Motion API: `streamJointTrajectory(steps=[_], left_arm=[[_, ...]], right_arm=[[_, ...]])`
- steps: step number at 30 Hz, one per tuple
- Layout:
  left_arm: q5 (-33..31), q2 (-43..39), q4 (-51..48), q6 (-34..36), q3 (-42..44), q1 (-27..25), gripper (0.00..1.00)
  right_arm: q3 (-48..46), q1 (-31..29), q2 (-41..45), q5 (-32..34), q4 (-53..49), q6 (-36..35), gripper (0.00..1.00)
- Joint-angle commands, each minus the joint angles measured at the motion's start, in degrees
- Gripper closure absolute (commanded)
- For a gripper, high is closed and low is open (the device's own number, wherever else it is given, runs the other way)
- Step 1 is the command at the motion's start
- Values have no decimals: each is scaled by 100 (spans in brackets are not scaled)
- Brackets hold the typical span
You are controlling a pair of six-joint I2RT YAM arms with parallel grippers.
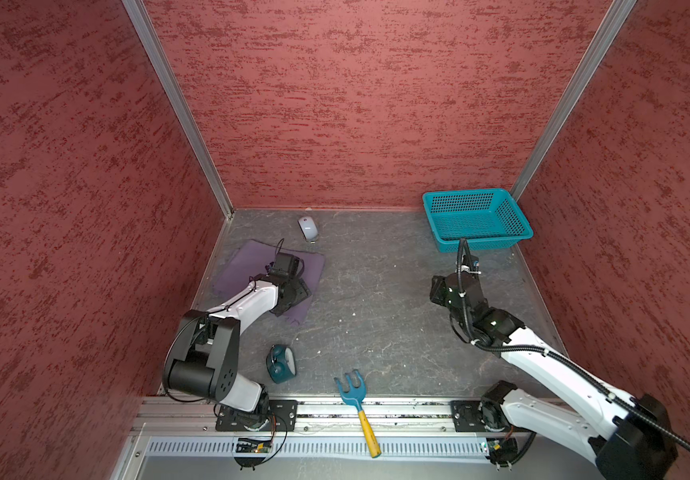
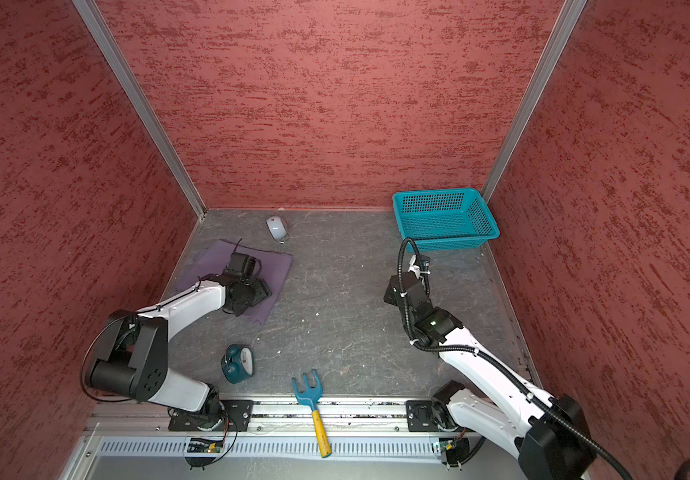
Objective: Fold and stack the trousers
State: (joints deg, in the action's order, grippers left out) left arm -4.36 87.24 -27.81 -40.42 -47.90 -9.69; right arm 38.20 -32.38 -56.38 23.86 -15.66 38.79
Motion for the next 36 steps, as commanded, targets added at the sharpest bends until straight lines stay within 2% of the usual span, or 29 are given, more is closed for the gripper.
streamJointTrajectory(steps=[1,5,7,8,11,13,21,30,36], left_arm=[[151,420,508,70,7,446,21],[410,1024,815,104,-235,917,25],[451,1274,875,105,-407,1031,35],[492,1379,895,95,-504,1074,36],[475,1641,895,70,-810,1144,33],[707,1841,977,123,-1042,1179,33],[960,2311,859,250,-1649,847,33],[1143,2330,904,243,-1636,789,33],[1240,2326,906,114,-1670,503,32]], right_arm=[[-156,90,169,40,74,94,52],[-195,157,191,84,-16,94,52],[-215,187,173,92,-11,94,51],[-226,213,142,93,-1,94,51],[-218,279,-6,77,42,94,51],[-183,305,-119,36,100,86,51],[-19,430,-586,-147,371,2,51],[8,504,-769,-285,466,-42,52],[-82,540,-639,-281,449,-29,52]])
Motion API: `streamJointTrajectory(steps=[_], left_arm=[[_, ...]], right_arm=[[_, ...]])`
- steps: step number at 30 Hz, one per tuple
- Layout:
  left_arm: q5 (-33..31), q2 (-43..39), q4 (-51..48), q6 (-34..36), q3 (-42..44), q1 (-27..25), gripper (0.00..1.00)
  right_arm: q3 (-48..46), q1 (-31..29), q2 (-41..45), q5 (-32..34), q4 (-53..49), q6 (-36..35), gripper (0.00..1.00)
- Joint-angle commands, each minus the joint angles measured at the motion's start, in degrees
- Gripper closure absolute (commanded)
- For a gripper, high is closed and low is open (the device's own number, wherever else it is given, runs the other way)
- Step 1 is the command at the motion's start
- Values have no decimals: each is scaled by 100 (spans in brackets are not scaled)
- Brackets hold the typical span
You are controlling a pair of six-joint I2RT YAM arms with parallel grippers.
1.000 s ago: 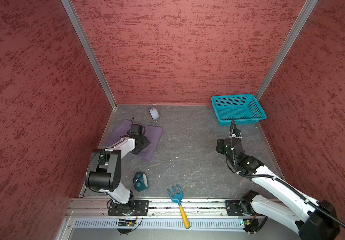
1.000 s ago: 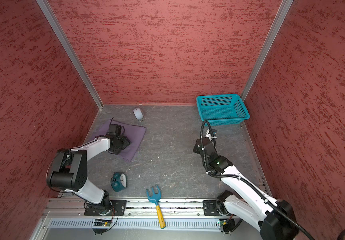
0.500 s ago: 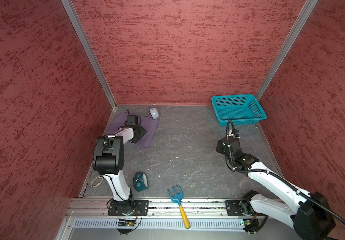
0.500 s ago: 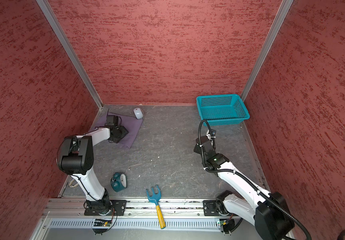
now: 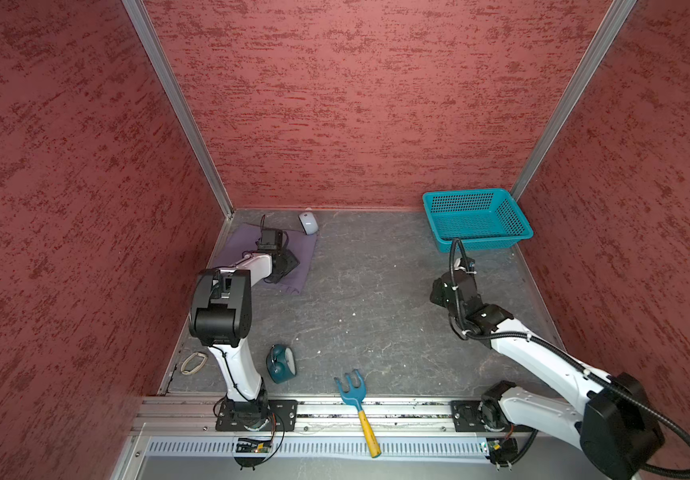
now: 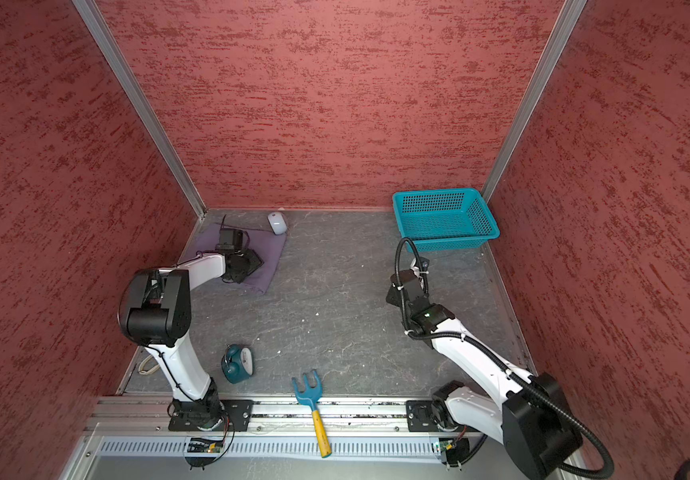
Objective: Fold and stack the trousers
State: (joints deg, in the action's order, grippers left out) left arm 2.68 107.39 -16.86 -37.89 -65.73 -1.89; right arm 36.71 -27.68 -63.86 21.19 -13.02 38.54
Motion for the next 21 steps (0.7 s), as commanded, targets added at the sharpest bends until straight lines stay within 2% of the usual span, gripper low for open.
streamJointTrajectory(steps=[1,7,8,11,13,14,17,18,21], left_arm=[[535,317,-205,-157,105,-327,32],[551,-65,-239,-317,287,-426,26],[528,-196,-325,-316,283,-426,21],[533,-678,-541,-272,280,-418,14],[585,-1098,-684,-251,270,-411,1],[603,-1341,-752,-241,256,-402,1],[534,-2158,-861,-173,309,-379,1],[423,-2461,-863,-124,375,-367,1],[-93,-3528,-668,121,690,-336,1]], right_arm=[[56,81,134,-22,180,-13,52],[41,110,297,-18,74,-21,51],[46,114,335,-8,42,-31,51],[51,125,464,16,-15,-48,49],[72,122,542,42,-50,-64,47],[98,123,577,75,-86,-85,46],[235,121,706,293,-247,-205,32],[319,128,757,451,-337,-265,2],[540,131,988,1000,-500,-604,1]])
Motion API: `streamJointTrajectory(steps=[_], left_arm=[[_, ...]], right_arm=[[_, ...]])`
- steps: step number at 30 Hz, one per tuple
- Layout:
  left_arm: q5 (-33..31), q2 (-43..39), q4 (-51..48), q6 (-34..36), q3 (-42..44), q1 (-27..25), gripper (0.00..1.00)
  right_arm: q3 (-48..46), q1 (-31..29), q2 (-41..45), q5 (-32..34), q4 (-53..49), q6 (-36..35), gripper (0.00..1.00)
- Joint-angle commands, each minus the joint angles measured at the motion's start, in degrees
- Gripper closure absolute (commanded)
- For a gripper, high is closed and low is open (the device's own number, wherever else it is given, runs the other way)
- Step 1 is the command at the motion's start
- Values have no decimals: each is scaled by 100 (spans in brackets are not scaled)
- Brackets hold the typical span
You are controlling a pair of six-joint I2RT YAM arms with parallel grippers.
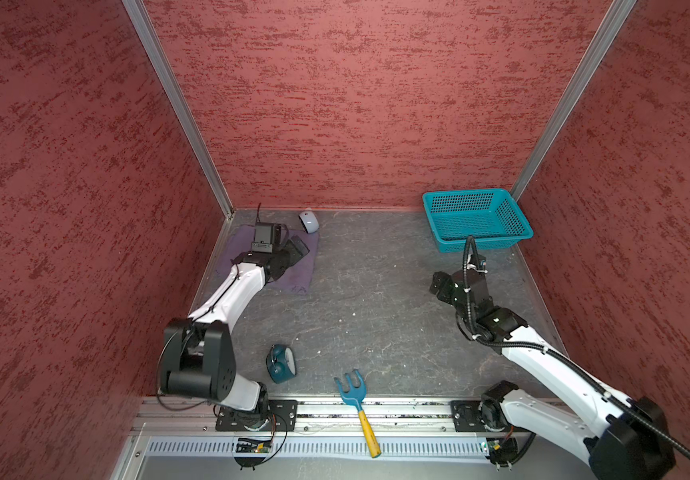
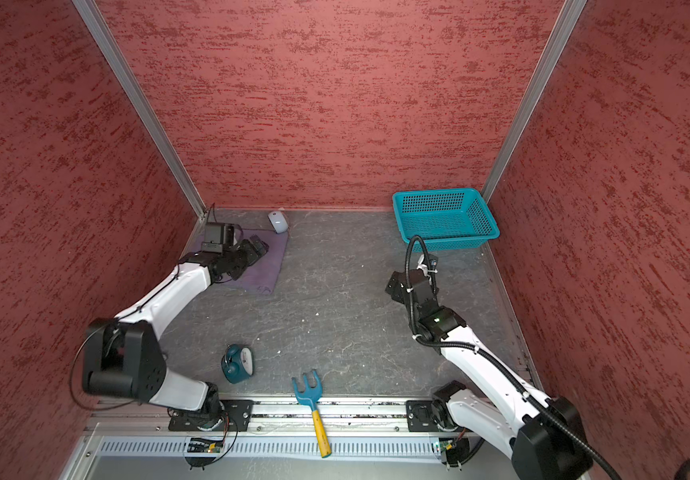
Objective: Fold and stack the trousers
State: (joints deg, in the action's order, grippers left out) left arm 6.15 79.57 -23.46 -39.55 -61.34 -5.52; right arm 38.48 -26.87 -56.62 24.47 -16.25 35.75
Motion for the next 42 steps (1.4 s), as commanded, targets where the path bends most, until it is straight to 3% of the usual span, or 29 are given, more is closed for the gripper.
streamJointTrajectory(steps=[1,4,6,8,10,12,14,16,18,26,29,35,38,42], left_arm=[[-615,-1084,113,375,398,41,1],[-1261,-2198,576,535,1012,91,1],[-1853,-2872,911,560,1511,108,0],[-2371,-3448,1322,563,2083,116,0],[-2645,-3848,2292,841,2877,113,1],[-2466,-4088,3170,1555,3532,90,1],[-2746,-4160,3014,2169,3684,-41,1],[-3003,-4064,2604,2653,3648,-98,1],[-3151,-3876,2536,2707,3720,-86,1],[-3214,-2591,4402,2980,4809,-11,1],[-3135,-2380,4612,3027,4774,128,1],[-1945,-1680,6427,2675,5104,1341,1],[-1623,-1022,7308,3107,4998,1561,1],[-912,-554,6082,3439,4102,1535,1]], right_arm=[[410,51,342,811,-168,-482,1],[386,53,596,1291,169,-1241,1],[5,64,789,1579,1044,-2161,1],[-372,68,977,1854,1720,-2606,1],[-758,124,1185,1622,2347,-3152,1],[-1047,264,1306,1506,2647,-3142,1],[-1230,508,1274,1359,2592,-3037,1],[-1340,716,1161,1282,2439,-3030,1],[-1557,857,1078,1316,2545,-3042,1],[-2860,1520,690,1300,4049,-2504,1],[-2815,1722,491,1170,4092,-2490,1],[-2937,2105,-245,855,5692,-2568,1],[-2750,2350,-971,715,6418,-2736,1],[-2301,2650,-2031,-139,7239,-3230,1]])
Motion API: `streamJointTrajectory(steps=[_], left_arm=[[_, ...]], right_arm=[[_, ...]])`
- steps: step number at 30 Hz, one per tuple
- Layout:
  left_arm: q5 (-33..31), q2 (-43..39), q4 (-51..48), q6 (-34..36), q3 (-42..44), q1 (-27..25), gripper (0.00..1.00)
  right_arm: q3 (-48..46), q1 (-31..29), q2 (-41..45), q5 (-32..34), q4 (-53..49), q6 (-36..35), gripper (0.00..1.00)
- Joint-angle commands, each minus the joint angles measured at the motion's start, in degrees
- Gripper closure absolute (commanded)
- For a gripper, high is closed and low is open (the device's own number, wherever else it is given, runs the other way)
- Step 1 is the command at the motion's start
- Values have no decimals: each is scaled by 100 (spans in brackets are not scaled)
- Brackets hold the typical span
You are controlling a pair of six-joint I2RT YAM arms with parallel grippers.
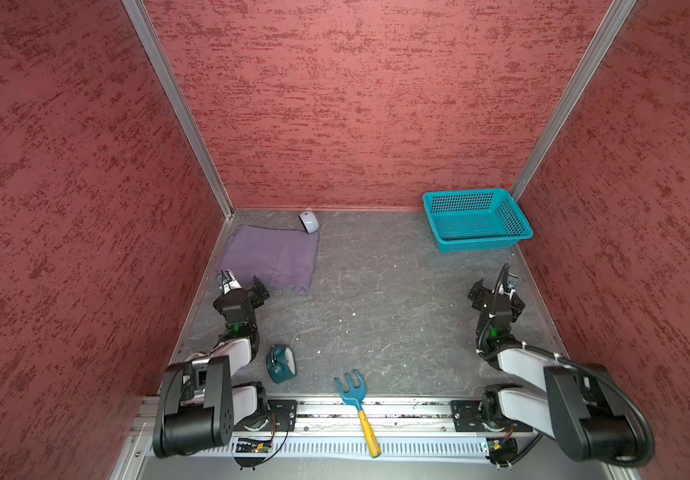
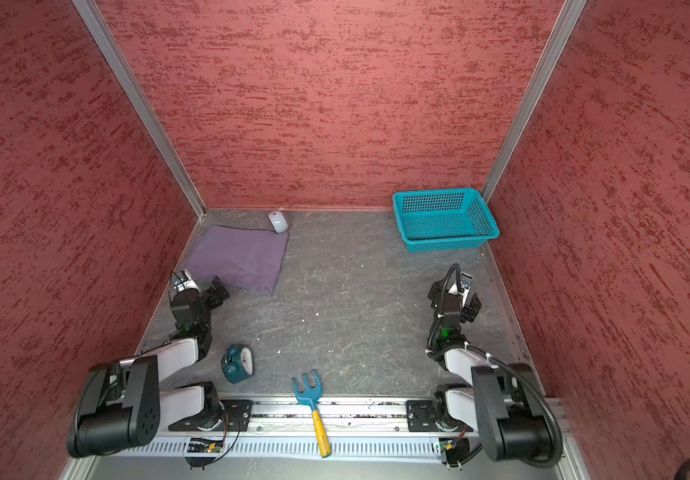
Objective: Fold and stack the trousers
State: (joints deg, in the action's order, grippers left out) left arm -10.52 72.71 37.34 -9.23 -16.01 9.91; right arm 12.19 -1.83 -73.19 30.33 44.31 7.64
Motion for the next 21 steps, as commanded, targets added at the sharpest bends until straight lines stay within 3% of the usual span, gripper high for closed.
streamJointTrajectory(steps=[1,3,5,8,12,17,21], left_arm=[[926,203,120,556,-452,-55,1],[1063,162,174,664,-399,-128,1],[1023,48,316,640,-252,-146,1],[970,-120,616,582,-1,-130,1],[767,0,313,486,-214,-104,1],[347,-171,603,288,45,-58,1],[768,-88,443,254,-78,82,1]], right_arm=[[413,209,-583,-1130,1281,-333,1],[308,292,-1217,-1531,2162,-404,1],[376,310,-1332,-1787,2005,-427,1],[115,370,-1553,-1833,2715,-407,1],[233,464,-1509,-2017,2419,-349,1],[364,464,-1540,-2161,2224,-421,1],[353,464,-1536,-2159,2265,-430,1]])
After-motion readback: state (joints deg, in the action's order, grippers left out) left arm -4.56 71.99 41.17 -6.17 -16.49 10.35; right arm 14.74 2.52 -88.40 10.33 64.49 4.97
